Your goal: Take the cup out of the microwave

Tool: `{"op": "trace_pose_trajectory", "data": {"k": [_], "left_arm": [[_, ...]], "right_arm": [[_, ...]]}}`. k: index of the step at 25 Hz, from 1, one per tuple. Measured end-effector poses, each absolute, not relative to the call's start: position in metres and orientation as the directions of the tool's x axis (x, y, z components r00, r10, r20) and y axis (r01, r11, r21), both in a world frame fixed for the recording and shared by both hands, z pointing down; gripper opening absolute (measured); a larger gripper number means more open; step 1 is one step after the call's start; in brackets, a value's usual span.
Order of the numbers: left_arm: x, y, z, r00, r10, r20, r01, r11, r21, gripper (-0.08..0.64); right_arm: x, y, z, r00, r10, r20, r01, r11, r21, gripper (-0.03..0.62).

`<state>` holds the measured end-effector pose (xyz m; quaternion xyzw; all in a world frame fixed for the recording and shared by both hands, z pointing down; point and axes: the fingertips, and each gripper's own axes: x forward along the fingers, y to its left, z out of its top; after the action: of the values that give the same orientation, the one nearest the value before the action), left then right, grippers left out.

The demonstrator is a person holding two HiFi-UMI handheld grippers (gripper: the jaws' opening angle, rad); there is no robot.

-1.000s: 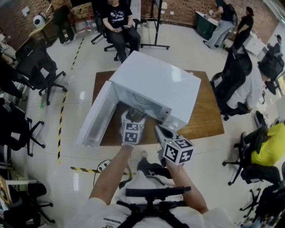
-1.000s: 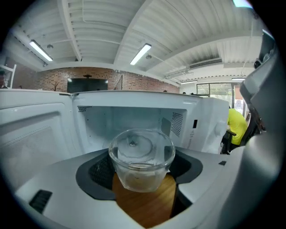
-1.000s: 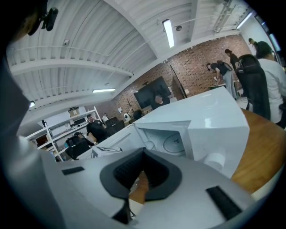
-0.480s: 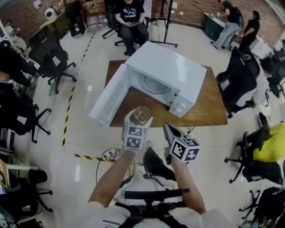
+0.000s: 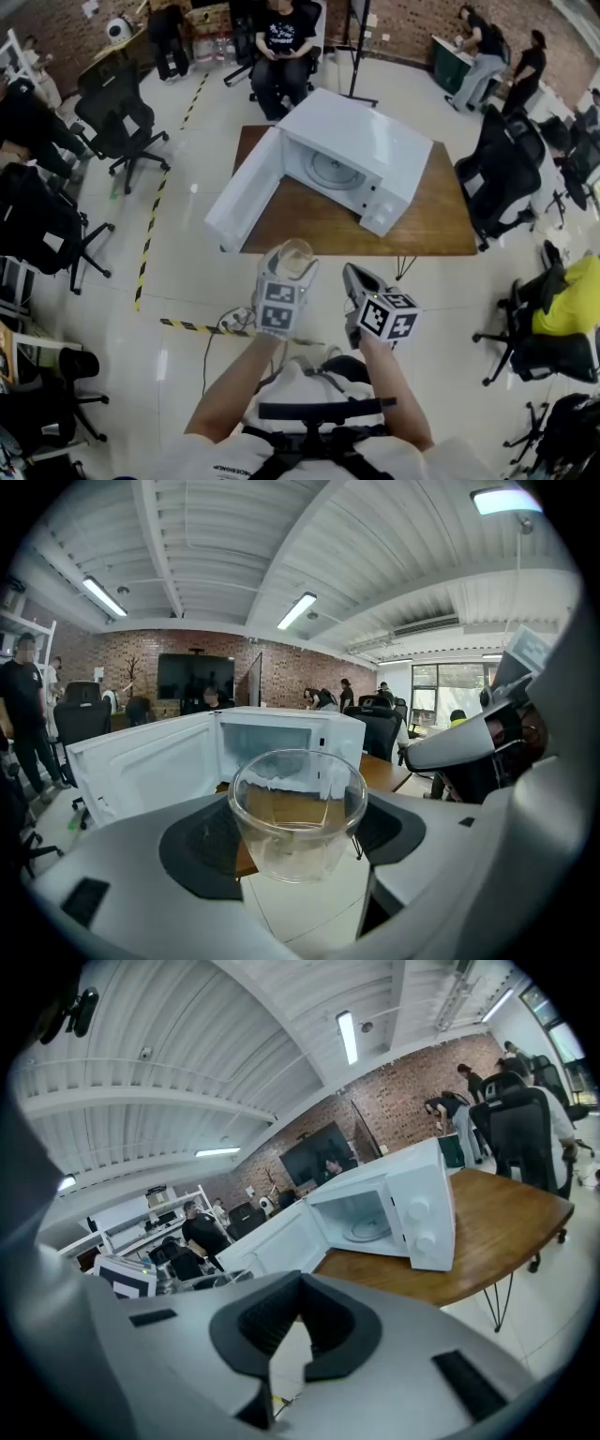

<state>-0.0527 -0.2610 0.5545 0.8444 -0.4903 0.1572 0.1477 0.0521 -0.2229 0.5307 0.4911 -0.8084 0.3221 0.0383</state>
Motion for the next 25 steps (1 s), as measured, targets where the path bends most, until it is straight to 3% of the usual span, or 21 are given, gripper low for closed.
{"op": "trace_pose_trajectory", "data": {"k": [25], "left_arm": [[-0.047, -0.2, 0.518, 0.421, -0.819, 0.389, -0.906, -0.403, 0.132, 0.35]], "right_arm": [[0.08, -0.183, 0.5, -0.567, -0.768, 0.298, -0.796, 0.417, -0.439, 0.0]]}}
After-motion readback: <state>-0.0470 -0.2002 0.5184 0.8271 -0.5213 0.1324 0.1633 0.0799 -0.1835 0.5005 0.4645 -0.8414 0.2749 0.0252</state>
